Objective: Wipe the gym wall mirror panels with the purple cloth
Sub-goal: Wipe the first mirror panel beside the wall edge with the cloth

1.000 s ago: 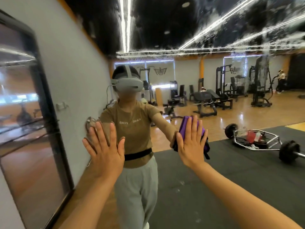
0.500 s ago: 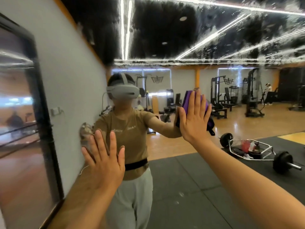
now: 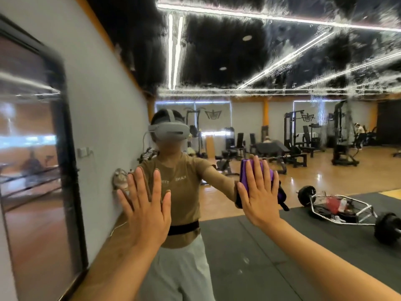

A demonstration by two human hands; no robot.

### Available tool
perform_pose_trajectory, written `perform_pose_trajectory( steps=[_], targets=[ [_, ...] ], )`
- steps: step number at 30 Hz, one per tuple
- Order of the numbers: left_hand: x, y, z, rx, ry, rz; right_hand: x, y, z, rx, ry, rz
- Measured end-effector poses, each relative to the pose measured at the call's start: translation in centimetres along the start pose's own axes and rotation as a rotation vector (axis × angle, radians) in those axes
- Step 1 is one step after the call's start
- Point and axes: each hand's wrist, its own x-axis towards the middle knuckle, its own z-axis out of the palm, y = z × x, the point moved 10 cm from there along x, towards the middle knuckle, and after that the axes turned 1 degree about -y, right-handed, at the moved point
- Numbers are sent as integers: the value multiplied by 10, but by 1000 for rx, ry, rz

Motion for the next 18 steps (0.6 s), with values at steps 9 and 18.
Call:
perform_pose_trajectory(
  steps=[9,18],
  targets=[
    [-13,26,4,28,-7,-7,84,10,-33,-27,89,-87],
    [-22,48,27,90,-56,-105,3,13,-10,-91,195,-217]
  ],
)
